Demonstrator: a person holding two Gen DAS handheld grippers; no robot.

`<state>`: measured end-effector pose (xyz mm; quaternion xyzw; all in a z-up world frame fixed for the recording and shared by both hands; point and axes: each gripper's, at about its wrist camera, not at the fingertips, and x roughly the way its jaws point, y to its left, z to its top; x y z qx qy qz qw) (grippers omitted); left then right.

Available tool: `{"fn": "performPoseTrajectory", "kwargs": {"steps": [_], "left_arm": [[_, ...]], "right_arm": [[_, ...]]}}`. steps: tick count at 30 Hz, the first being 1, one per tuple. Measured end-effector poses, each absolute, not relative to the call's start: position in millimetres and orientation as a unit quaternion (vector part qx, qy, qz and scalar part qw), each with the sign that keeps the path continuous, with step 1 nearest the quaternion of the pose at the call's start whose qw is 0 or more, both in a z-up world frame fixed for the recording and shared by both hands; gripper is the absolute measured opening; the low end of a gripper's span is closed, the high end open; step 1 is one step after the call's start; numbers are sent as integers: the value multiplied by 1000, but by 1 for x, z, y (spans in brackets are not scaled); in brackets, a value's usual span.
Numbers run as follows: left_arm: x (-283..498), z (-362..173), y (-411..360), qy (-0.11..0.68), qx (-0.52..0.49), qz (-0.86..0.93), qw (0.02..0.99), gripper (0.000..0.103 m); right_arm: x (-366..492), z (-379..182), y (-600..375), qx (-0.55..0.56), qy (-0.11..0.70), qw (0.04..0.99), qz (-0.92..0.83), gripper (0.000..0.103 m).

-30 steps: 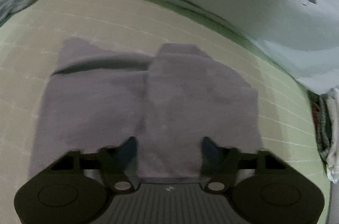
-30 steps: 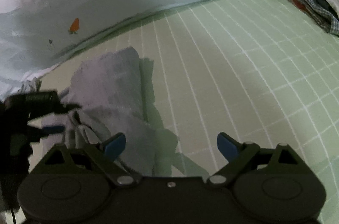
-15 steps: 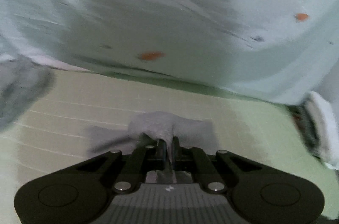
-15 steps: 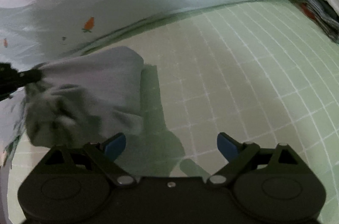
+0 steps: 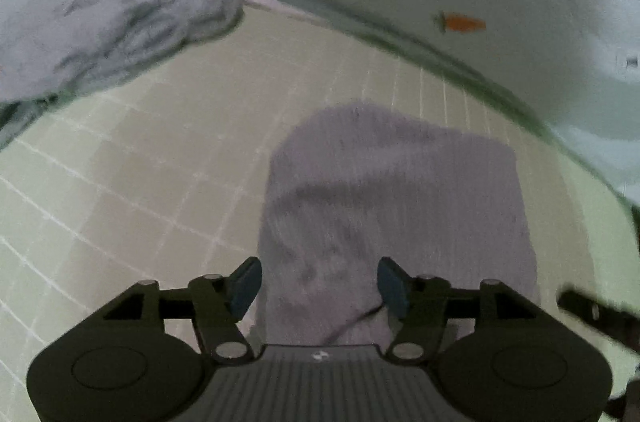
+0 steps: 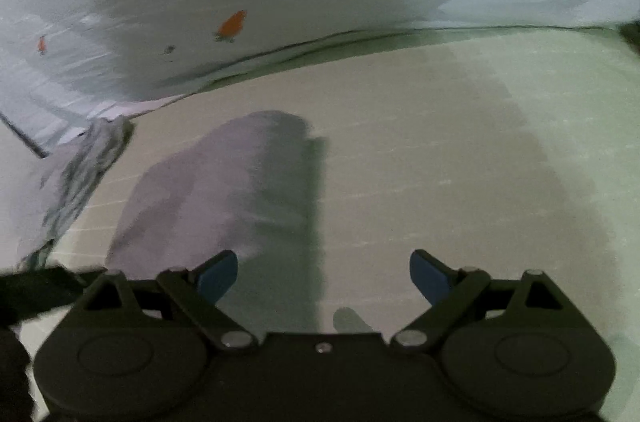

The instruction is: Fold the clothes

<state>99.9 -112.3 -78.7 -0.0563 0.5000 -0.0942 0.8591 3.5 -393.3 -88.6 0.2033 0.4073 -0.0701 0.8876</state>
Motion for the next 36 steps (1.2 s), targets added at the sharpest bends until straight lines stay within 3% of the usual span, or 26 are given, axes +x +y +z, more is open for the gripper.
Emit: {"fn": "performPoseTrajectory", "kwargs": {"steps": [6,13,19,25,27,29,30,31,32,33,36], "left_arm": [[75,-105,-115,538,-16,-96,837,75],[61,-89,-113,527,44,-158,834,80],[109,-76,-74,485,-59,-123,864,86],[156,-115,-82,524,-108,-154,831,86],[154,-117,-92,515,-103,-169,834,91],[149,-118,-100,505,-103,-164,841,90],[146,-119,-103,503,-111,-162,842,87],[140,-119,-106,500,-118,-171,841,84],[134,-119,-111,497,-120,-183,840,73],[126,-120,-116,495,-118,-186,841,60],[108,-120,-126,507,-137,-188,830,32]], "right_arm": [[18,-107,-361,192,434,879,-32,94],[44,-114,-352,186,438,879,-29,96],[73,-125,-357,190,446,874,-40,100],[89,-143,-362,228,456,859,-42,102],[91,-143,-358,225,454,861,-38,102],[93,-143,-350,225,455,862,-17,96],[93,-142,-344,224,455,862,-3,94],[92,-141,-337,211,454,866,-2,82],[90,-141,-330,198,454,869,0,66],[87,-139,-325,193,451,872,3,60],[71,-137,-328,241,442,864,15,54]]}}
